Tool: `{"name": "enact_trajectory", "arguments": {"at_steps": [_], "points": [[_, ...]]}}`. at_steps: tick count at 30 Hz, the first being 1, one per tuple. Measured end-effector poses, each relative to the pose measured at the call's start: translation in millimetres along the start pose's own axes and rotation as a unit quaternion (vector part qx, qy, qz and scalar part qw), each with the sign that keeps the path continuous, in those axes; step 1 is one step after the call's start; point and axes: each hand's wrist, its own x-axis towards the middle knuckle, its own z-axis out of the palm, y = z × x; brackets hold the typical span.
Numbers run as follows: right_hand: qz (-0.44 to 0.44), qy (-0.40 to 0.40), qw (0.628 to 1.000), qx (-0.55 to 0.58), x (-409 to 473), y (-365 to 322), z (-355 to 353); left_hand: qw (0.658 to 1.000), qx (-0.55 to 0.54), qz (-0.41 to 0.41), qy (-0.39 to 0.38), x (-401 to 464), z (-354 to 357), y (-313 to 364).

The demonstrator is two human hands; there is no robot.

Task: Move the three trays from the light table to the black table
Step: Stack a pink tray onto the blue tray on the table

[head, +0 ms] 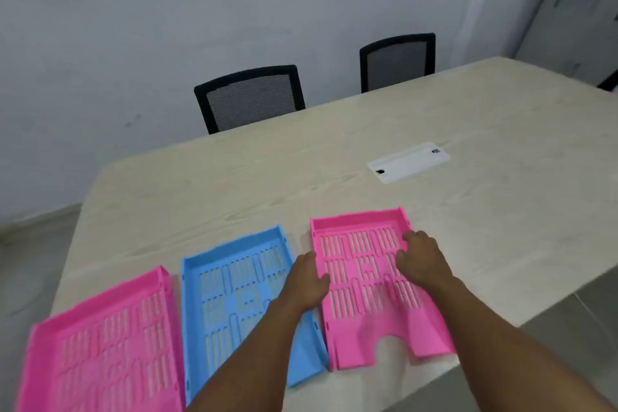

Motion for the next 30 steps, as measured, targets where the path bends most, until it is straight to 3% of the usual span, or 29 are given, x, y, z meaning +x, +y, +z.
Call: {"name": "enact_trajectory", "arguments": {"at_steps": [8,12,19,24,30], "points": [[0.091,-0.022,0.995,0.031,-14,61,26,0.981,-0.119,-0.147,-0.039,5,35,10],[0.104,-0.051,0.988,0.099,-13,75,36,0.974,-0.143,-0.168,-0.053,6,46,8],[0.134,-0.011,0.978,0.157,-12,80,19,0.96,-0.254,-0.113,-0.038,6,50,5],[0.098,0.053,0.981,0.158,-7,58,-22,0.941,-0.334,-0.058,0.006,5,28,25],[0.04,0.066,0.976,0.204,-10,8,-32,0.925,-0.367,-0.044,0.088,-7,-11,17]]}}
